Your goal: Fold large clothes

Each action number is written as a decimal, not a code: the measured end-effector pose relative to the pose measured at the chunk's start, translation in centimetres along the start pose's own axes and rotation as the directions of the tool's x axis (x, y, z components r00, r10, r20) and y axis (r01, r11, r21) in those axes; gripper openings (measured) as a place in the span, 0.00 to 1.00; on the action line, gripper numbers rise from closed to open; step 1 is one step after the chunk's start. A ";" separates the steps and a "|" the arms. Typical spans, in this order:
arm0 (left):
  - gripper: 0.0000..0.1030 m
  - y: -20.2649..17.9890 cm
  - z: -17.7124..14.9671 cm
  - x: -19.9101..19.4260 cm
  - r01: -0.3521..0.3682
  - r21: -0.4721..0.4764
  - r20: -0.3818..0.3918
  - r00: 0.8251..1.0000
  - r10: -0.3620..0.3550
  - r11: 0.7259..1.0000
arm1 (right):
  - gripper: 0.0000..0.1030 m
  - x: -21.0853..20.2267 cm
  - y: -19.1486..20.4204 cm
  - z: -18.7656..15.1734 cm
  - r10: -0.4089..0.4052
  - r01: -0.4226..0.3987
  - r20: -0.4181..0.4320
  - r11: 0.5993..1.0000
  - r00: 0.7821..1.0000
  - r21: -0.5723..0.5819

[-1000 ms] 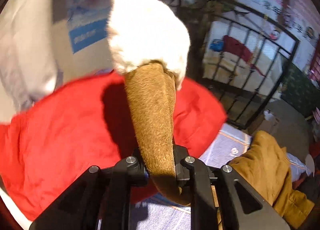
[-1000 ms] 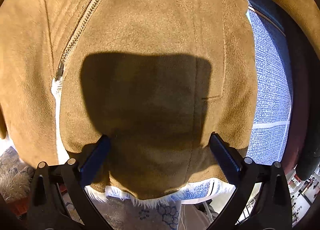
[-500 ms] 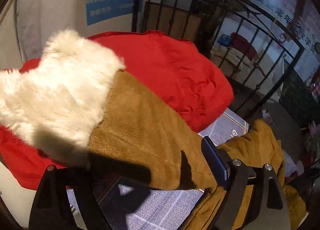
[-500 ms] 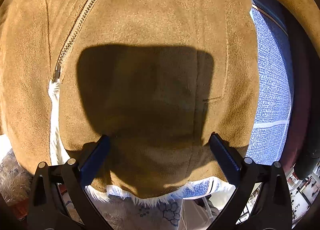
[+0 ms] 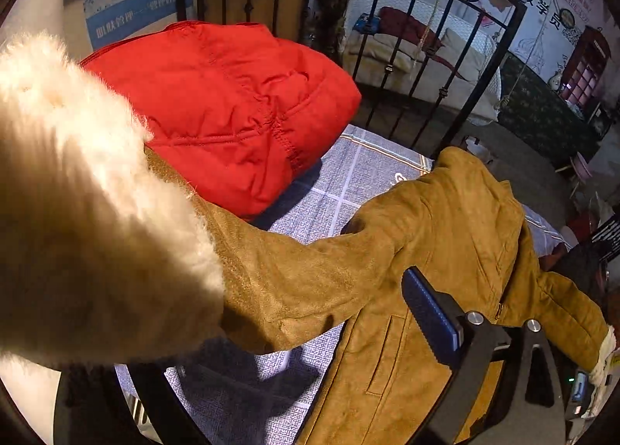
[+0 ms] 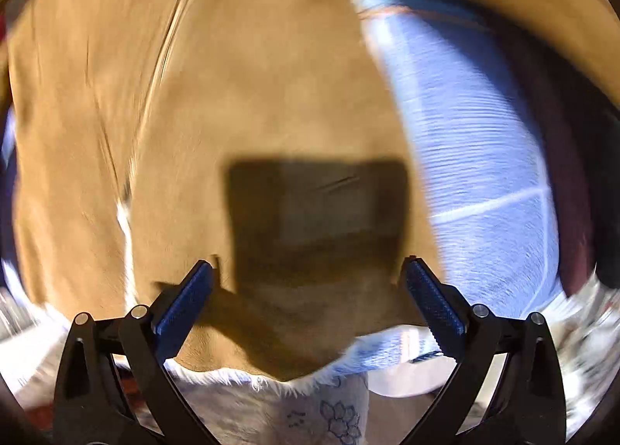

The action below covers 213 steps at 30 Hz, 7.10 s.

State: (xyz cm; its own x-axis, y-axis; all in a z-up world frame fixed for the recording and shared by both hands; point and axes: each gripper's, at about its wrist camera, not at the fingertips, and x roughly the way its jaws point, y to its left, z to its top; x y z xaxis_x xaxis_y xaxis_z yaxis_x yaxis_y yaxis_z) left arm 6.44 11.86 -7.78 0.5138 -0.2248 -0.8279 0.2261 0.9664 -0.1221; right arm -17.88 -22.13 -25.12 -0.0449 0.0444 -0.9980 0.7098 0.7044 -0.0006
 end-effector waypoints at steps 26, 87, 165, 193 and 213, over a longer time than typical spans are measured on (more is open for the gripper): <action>0.92 -9.3 -8.1 -1.1 0.027 0.335 -0.302 0.950 0.081 0.942 | 0.64 -8.9 -36.0 0.2 0.195 -0.616 0.603 0.457 0.773 0.642; 0.93 -8.0 -3.0 3.9 -0.022 0.199 -0.246 0.967 0.072 0.980 | 0.70 -8.3 20.7 14.5 0.446 -0.355 0.079 0.796 0.892 -0.490; 0.88 21.4 -18.4 2.9 -0.224 -0.509 -0.301 0.951 0.073 0.831 | 0.96 -7.5 14.6 6.2 0.208 -0.123 0.090 0.818 0.974 -0.562; 0.00 8.1 6.3 -19.5 0.122 -0.083 0.301 0.949 -0.092 0.989 | 0.95 -7.0 13.8 6.9 0.254 -0.206 0.034 0.851 0.967 -0.483; 0.72 20.6 -11.6 -2.0 -0.124 -0.488 -0.213 0.977 0.020 0.864 | 0.95 -5.3 12.9 6.8 0.236 -0.225 -0.040 0.840 0.971 -0.494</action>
State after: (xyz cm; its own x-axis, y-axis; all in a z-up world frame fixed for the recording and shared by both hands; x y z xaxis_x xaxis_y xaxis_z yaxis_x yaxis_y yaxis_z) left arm 0.46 33.64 -15.01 0.3303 -0.1741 -0.9277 -0.2725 0.9234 -0.2703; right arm -3.71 -18.06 -20.30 0.0959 0.2382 -0.9665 0.2585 0.9317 0.2553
